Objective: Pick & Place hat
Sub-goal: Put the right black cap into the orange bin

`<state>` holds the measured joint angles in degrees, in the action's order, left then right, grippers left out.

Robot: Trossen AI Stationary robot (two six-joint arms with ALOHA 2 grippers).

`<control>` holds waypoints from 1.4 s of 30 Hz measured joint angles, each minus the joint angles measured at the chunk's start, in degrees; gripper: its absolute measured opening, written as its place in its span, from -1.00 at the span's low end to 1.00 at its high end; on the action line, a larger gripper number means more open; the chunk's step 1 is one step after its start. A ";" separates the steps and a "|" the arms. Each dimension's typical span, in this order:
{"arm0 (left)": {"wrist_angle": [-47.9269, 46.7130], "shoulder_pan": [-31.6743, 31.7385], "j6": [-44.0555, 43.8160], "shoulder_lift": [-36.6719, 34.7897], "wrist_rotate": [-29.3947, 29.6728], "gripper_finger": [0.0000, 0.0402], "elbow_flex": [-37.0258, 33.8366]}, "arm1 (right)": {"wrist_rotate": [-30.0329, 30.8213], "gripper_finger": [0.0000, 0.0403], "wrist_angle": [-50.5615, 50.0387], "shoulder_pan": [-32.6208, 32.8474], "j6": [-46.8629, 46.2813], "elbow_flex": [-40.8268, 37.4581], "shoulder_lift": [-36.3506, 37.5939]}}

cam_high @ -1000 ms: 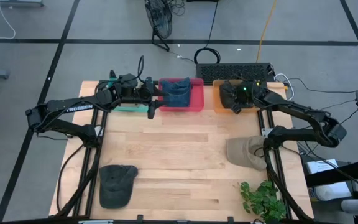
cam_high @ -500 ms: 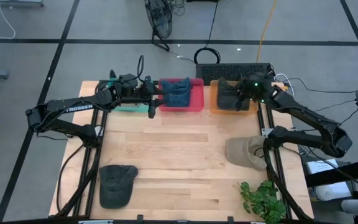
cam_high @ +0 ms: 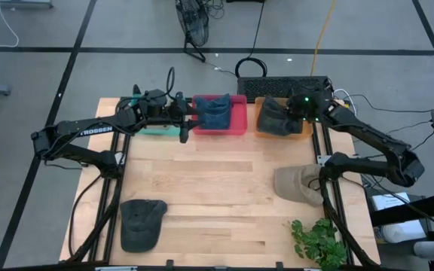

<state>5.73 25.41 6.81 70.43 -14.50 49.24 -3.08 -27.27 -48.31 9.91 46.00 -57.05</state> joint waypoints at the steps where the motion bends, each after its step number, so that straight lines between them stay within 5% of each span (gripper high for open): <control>1: -0.02 0.00 0.00 0.00 0.00 -0.13 -0.01 | -0.02 -0.93 0.02 0.00 -0.26 0.00 -1.14; 9: -0.02 -0.01 0.02 0.00 0.00 -0.13 0.01 | -4.27 -0.51 0.84 0.02 -1.69 0.00 -10.51; 13: -0.13 -0.02 0.00 0.00 0.00 -0.13 0.00 | 4.69 -0.40 0.48 -0.41 -1.99 0.00 -13.23; 20: -0.46 0.00 0.02 0.00 0.00 -0.13 0.01 | 16.65 -0.41 -1.89 -2.38 3.01 0.00 -12.36; 30: -0.12 -0.01 -0.36 0.00 0.00 -0.13 0.00 | 13.32 -0.45 -0.05 -2.32 0.46 -2.65 -12.99; 34: -0.48 -0.01 -0.28 0.00 0.02 -0.13 0.00 | 18.32 -0.45 2.72 -2.63 1.88 -5.94 -13.50; 42: -0.02 -0.02 0.22 0.00 0.02 -0.13 -0.01 | 19.10 -0.43 5.11 -3.32 2.39 -6.51 -13.46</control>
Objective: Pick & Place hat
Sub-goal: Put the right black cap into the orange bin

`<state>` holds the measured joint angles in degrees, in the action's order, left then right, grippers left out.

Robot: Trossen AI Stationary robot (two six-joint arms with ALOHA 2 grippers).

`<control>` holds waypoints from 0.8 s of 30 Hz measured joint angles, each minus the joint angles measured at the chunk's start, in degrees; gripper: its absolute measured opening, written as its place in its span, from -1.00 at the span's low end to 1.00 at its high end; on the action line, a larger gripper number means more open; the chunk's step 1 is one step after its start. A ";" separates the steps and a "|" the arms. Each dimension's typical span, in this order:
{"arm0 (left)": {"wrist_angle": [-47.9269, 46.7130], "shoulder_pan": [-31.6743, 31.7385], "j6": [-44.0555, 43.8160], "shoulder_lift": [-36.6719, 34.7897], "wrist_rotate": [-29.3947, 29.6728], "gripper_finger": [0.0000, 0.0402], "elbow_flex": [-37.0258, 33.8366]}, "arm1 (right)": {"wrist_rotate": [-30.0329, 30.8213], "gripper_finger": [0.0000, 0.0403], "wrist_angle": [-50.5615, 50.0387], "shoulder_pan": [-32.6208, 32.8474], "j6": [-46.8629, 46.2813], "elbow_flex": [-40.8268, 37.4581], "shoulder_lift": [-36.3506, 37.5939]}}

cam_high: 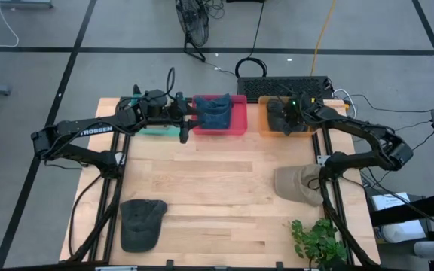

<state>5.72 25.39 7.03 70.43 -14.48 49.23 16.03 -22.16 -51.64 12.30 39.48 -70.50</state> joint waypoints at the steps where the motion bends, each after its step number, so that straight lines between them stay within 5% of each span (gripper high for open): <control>1: -0.04 0.02 0.00 0.00 0.00 -0.13 0.02 | 0.04 -0.43 -0.08 0.02 0.32 -0.03 0.32; 14: -0.86 0.02 0.02 0.00 0.02 -0.13 0.02 | -1.32 -0.44 -9.71 2.25 -8.40 -0.11 16.08; 17: -0.85 0.00 0.00 0.00 0.00 -0.13 0.02 | -6.64 -0.47 -14.85 2.23 -12.87 -0.24 15.63; 24: -0.81 0.01 -0.03 0.00 0.02 -0.13 0.02 | -8.87 -0.58 -8.66 1.62 -14.50 -3.95 10.28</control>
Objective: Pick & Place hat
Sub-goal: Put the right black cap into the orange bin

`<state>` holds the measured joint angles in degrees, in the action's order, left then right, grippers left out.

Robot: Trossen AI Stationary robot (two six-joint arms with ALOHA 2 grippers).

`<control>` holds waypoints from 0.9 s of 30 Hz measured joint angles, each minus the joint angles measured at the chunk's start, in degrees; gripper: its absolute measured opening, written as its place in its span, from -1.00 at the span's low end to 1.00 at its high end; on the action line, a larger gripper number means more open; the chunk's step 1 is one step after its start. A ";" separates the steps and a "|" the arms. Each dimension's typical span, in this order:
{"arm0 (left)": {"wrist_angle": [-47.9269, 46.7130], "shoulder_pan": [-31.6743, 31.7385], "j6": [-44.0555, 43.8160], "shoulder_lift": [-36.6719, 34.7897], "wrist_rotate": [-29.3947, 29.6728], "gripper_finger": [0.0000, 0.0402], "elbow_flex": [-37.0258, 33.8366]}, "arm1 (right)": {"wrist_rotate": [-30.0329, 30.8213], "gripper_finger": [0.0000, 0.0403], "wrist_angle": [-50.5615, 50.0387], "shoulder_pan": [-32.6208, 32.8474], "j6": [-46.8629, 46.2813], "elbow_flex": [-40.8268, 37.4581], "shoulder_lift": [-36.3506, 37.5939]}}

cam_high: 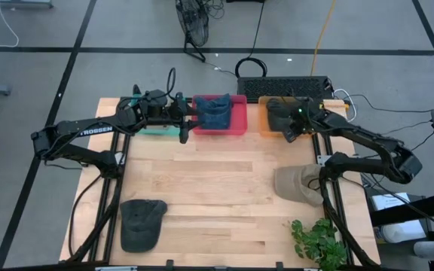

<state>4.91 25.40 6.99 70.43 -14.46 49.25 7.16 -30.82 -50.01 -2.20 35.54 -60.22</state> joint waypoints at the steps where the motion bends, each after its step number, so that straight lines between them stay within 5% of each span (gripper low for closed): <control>1: 0.02 0.01 0.09 0.00 0.01 -0.13 -0.02 | 0.04 -0.59 0.47 -0.30 0.00 -0.28 -1.29; 7: 0.08 0.00 0.45 0.00 0.01 -0.13 -0.02 | 0.09 -0.59 1.26 -3.04 0.96 -0.79 -6.39; 19: -0.01 -0.01 -0.09 0.00 0.01 -0.13 -0.02 | 2.19 -0.59 2.91 -3.69 3.88 1.22 2.52; 27: 0.03 -0.04 -0.32 0.00 -0.01 -0.13 -0.01 | 3.53 -0.59 6.79 -4.79 2.92 1.22 -1.54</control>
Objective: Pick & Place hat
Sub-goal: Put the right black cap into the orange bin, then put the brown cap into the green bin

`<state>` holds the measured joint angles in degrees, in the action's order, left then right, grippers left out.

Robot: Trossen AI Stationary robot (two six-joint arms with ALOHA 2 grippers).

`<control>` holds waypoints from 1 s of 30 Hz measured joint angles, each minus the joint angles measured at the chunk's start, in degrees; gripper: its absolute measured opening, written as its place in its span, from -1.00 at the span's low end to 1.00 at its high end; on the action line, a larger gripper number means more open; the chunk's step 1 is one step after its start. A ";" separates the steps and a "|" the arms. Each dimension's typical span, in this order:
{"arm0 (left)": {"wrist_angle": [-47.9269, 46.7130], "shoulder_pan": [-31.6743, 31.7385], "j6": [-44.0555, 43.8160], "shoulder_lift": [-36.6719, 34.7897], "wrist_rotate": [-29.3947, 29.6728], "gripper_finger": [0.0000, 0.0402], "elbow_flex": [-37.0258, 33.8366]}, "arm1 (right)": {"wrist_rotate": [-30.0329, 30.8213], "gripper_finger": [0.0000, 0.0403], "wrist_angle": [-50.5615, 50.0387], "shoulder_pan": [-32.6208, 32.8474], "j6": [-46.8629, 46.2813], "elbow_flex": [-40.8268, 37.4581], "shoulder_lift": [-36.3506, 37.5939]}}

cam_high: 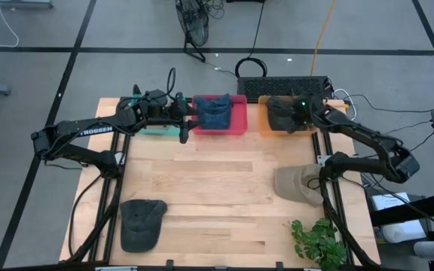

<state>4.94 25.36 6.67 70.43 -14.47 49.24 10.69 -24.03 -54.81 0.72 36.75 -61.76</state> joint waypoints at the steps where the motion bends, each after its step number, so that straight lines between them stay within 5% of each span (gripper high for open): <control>1: -0.02 0.00 -0.08 0.00 0.00 -0.13 0.01 | 0.01 -0.59 0.15 0.00 -0.03 0.00 -0.92; 14: -0.03 0.00 0.27 0.00 -0.01 -0.13 -0.01 | 0.06 -0.59 1.04 -0.66 0.79 0.25 -7.18; 25: -0.07 0.00 0.75 0.00 -0.01 -0.13 0.01 | -1.06 -0.59 -1.69 1.88 -1.73 -0.04 9.03; 30: -0.25 0.00 0.79 0.00 -0.03 -0.13 0.01 | -11.93 -0.59 -1.27 6.88 -6.73 -0.04 13.82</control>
<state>4.68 25.36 7.45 70.43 -14.50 49.25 -1.24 -25.30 -47.93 -6.01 36.71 -47.94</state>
